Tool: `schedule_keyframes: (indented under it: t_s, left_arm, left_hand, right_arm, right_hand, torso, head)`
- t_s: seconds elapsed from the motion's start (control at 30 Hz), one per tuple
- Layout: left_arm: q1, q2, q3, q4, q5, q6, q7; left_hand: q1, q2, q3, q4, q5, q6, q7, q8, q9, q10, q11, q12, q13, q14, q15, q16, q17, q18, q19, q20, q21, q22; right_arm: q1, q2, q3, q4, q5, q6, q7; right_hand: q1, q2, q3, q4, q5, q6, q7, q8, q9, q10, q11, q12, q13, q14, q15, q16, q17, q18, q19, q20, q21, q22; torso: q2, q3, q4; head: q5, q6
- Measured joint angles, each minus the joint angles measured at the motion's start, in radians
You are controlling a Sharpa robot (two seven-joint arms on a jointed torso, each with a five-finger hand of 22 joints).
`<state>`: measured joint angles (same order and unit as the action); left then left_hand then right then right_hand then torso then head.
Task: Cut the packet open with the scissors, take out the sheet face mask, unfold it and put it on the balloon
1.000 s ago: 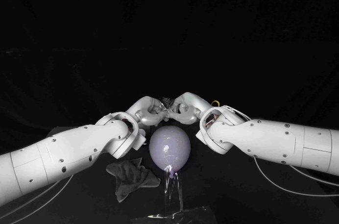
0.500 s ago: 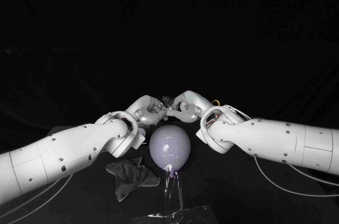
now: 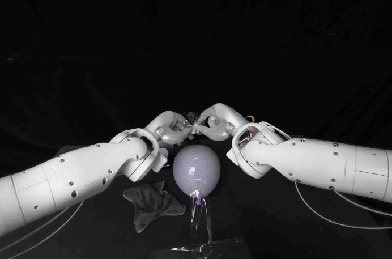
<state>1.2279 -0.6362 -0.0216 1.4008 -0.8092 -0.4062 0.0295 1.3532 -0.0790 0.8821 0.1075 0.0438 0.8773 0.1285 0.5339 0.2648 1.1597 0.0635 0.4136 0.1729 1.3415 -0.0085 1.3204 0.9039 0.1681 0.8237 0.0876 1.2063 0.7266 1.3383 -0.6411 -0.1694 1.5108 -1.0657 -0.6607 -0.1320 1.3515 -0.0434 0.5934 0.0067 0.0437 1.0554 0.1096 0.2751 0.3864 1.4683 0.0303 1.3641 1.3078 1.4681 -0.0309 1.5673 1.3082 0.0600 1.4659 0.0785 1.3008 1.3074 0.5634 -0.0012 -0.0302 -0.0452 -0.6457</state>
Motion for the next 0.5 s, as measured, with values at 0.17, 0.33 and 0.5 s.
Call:
schedule_keyframes:
  t_s: [0.17,0.33,0.5]
  left_arm:
    - [0.0,0.001,0.0,-0.001,0.004,0.001,-0.001]
    - [0.0,0.002,0.0,-0.006,0.015,0.003,-0.004]
    - [0.0,0.002,-0.001,-0.014,0.027,0.005,-0.015]
  left_hand:
    - [0.0,0.0,0.0,0.0,0.0,0.0,0.0,0.0,0.0,-0.002,0.001,0.004,0.0,0.0,0.0,0.0,-0.002,0.0,0.0,0.0,0.0,0.001]
    - [0.0,0.0,0.004,0.004,-0.003,0.0,0.0,0.0,0.0,-0.002,0.001,0.004,0.0,0.0,0.0,0.0,-0.007,-0.001,0.0,0.0,0.0,0.002]
    - [0.001,-0.001,0.004,0.004,-0.003,0.0,0.0,0.0,0.0,-0.002,0.001,0.004,0.0,0.0,0.0,0.0,-0.01,0.006,0.0,0.0,0.0,0.003]
  right_arm:
    - [0.0,-0.007,0.0,0.013,0.004,-0.022,0.016]
    - [0.0,-0.03,0.0,0.044,0.023,-0.045,0.051]
    - [0.0,-0.059,0.004,0.077,0.057,-0.066,0.1]
  right_hand:
    - [0.0,0.0,0.006,-0.006,-0.002,0.004,-0.004,0.014,0.0,-0.003,-0.004,0.014,-0.001,-0.003,-0.003,0.0,0.0,0.0,0.0,-0.007,0.003,0.0]
    - [-0.01,-0.001,0.01,-0.01,0.003,0.006,-0.006,0.018,0.0,-0.003,-0.004,0.02,-0.001,0.0,-0.007,-0.001,0.0,0.0,0.0,-0.007,0.003,0.001]
    - [-0.011,0.0,0.01,-0.01,0.003,0.005,-0.007,0.019,0.0,-0.003,-0.004,0.024,0.0,0.0,-0.007,-0.001,-0.001,0.0,0.0,-0.007,0.005,0.001]
  torso:
    - [0.0,0.0002,-0.0002]
    - [0.0,0.0003,-0.0003]
    - [0.0,0.0003,-0.0005]
  head:
    - [0.0,-0.001]
    - [0.001,0.0]
    - [0.005,0.003]
